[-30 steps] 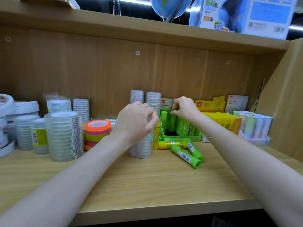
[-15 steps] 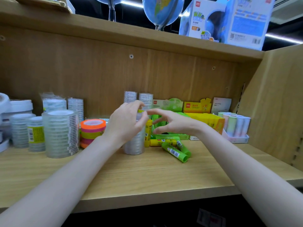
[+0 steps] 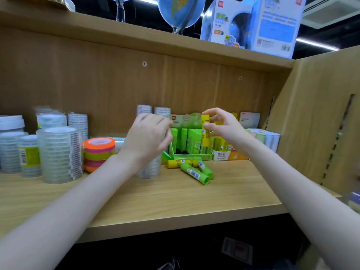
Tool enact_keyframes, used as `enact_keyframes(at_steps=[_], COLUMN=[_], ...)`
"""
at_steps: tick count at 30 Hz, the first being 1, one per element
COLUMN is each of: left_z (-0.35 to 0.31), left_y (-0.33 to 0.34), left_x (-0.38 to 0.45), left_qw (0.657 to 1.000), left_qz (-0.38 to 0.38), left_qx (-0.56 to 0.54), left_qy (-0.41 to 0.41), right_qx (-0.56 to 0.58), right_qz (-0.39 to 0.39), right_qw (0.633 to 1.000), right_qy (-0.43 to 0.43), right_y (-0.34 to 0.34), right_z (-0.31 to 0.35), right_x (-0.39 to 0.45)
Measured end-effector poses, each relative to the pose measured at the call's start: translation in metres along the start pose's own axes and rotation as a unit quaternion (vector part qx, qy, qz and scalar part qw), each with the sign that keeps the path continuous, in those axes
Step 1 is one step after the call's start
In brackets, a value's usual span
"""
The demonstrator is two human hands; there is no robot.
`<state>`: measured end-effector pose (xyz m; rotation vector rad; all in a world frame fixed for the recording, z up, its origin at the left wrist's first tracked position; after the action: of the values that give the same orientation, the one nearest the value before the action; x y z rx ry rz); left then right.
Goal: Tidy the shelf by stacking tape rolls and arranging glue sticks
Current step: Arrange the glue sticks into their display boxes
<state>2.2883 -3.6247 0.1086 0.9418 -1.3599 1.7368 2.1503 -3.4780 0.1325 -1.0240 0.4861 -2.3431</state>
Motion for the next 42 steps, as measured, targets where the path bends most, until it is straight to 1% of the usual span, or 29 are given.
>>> enact_keyframes(at_steps=[2,4,6,8,10,11,13,16,17,19,22,25,26,27,31,33,35,36,40,42], left_z=[-0.002,0.001,0.001,-0.006,-0.016,-0.021,-0.034,-0.050,-0.053,-0.055,-0.054,-0.055,-0.056,-0.055,-0.053,-0.053,-0.052,-0.052,-0.052,-0.052], left_y=[0.005,0.008,0.006,0.004,0.004,0.006,0.011,0.029,0.035,0.043,0.054,0.065,0.066,0.068,0.070,0.069,0.069,0.069,0.068,0.069], left_x=[0.000,-0.003,-0.004,-0.001,0.005,0.008,0.015,0.018,0.016,0.011,0.003,-0.004,-0.005,-0.005,-0.006,-0.006,-0.006,-0.006,-0.006,-0.006], left_qw=[0.999,0.999,0.998,0.998,0.995,0.994,0.992,0.981,0.976,0.970,0.967,0.952,0.949,0.949,0.950,0.950,0.950,0.950,0.951,0.951], left_qz=[0.023,0.040,0.041,0.038,0.039,0.046,0.069,0.123,0.136,0.161,0.210,0.289,0.298,0.301,0.302,0.302,0.302,0.300,0.297,0.299], left_qx=[0.026,0.031,0.035,0.047,0.060,0.061,0.053,0.034,0.031,0.021,0.009,-0.025,-0.029,-0.027,-0.026,-0.035,-0.034,-0.034,-0.033,-0.040], left_qy=[0.021,0.019,0.016,0.033,0.064,0.077,0.096,0.147,0.166,0.182,0.143,0.103,0.096,0.091,0.075,0.074,0.074,0.075,0.075,0.072], right_qx=[-0.061,-0.076,-0.047,-0.009,0.016,0.010,-0.042,-0.187,-0.219,-0.242,-0.283,-0.319,-0.331,-0.338,-0.315,-0.348,-0.404,-0.416,-0.373,-0.387], right_qz=[-0.025,-0.043,-0.086,-0.123,-0.135,-0.138,-0.133,-0.095,-0.078,-0.031,0.026,0.037,0.037,0.031,-0.030,-0.045,-0.043,-0.040,-0.061,-0.048], right_qw=[0.998,0.996,0.995,0.992,0.991,0.990,0.988,0.974,0.968,0.964,0.954,0.944,0.940,0.939,0.948,0.936,0.914,0.908,0.926,0.921], right_qy=[-0.018,-0.026,-0.031,-0.016,0.012,0.028,0.060,0.087,0.092,0.104,0.094,0.076,0.070,0.063,0.038,0.016,-0.006,-0.009,-0.003,0.000], right_y=[-0.001,-0.001,-0.007,-0.017,-0.027,-0.032,-0.040,-0.046,-0.047,-0.045,-0.038,-0.029,-0.026,-0.022,-0.018,-0.015,-0.011,-0.009,-0.012,-0.012], right_z=[-0.003,-0.006,-0.010,-0.015,-0.024,-0.029,-0.038,-0.042,-0.041,-0.040,-0.039,-0.042,-0.044,-0.045,-0.051,-0.054,-0.058,-0.062,-0.075,-0.076], right_x=[0.005,0.011,0.016,0.017,0.015,0.014,0.011,0.009,0.009,0.011,0.018,0.027,0.029,0.032,0.034,0.032,0.031,0.030,0.028,0.028])
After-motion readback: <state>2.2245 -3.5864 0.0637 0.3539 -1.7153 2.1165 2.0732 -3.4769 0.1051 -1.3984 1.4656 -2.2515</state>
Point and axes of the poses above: each hand's wrist, its own x-axis towards the middle knuckle, its own y-axis out of the palm, z = x × y, the point moved 4 cm from there along x, towards the middle knuckle
